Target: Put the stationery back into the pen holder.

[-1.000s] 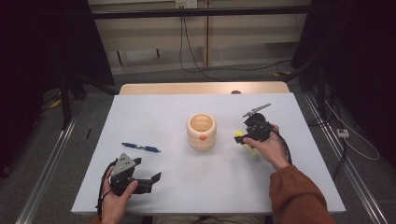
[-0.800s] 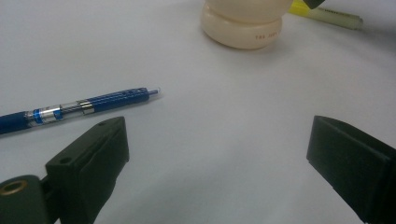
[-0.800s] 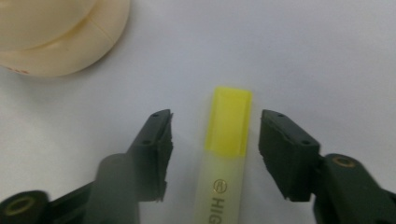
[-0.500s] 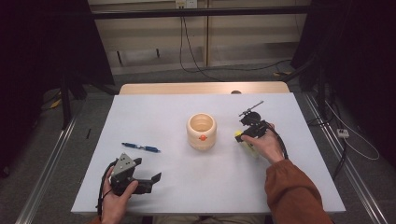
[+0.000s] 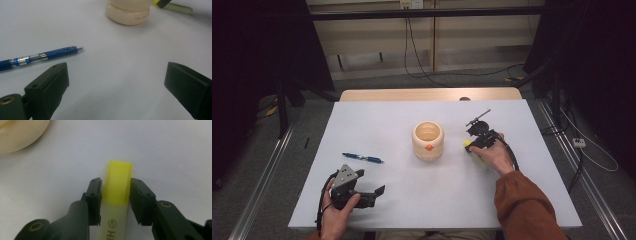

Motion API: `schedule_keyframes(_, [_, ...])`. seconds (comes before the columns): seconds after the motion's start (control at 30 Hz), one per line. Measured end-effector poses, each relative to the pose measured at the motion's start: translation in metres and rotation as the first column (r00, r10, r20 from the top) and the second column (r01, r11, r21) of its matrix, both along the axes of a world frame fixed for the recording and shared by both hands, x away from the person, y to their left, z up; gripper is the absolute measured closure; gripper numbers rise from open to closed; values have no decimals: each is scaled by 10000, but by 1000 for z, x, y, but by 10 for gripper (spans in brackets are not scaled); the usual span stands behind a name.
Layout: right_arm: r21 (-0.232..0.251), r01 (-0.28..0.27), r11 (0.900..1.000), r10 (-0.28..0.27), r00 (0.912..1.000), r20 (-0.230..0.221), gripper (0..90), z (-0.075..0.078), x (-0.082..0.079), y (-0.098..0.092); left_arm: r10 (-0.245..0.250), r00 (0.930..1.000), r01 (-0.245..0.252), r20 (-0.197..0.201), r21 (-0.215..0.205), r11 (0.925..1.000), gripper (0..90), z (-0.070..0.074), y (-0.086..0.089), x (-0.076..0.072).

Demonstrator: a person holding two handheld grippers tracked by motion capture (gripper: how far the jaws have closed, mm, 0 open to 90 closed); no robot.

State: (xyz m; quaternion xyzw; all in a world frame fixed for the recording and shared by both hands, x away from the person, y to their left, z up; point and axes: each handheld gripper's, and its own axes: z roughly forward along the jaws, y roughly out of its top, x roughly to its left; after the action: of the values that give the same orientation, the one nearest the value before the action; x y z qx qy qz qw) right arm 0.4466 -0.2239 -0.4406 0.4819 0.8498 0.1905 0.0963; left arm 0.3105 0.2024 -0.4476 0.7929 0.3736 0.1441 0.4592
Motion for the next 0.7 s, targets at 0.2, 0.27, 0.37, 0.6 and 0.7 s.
schedule_keyframes(0.2, [23, 132, 9999, -132, 9999, 16, 670, 0, 0, 0, -31, 10000, 31, -30, 7, 10000, 57, 0, 0, 0])
schedule_keyframes(0.27, [-22, 197, 9998, -196, 9998, 35, 671, 0, -1, 1, -20, 10000, 20, -31, -10, 10000, 57, 0, 0, 0])
schedule_keyframes(0.37, [119, 175, 9998, -175, 9998, 16, 671, 1, -2, 0, 0, 10000, 0, -17, -53, 10000, 57, 0, 0, 0])
schedule_keyframes(0.6, [714, 131, 9974, -167, 9986, 500, 671, 13, -13, -4, -17, 10000, 18, 31, -15, 10000, 57, 0, 1, 0])
schedule_keyframes(0.7, [922, 166, 9956, -241, 9964, 810, 671, 17, -20, -7, 17, 10000, -17, 7, -45, 10000, 57, 0, 0, 0])
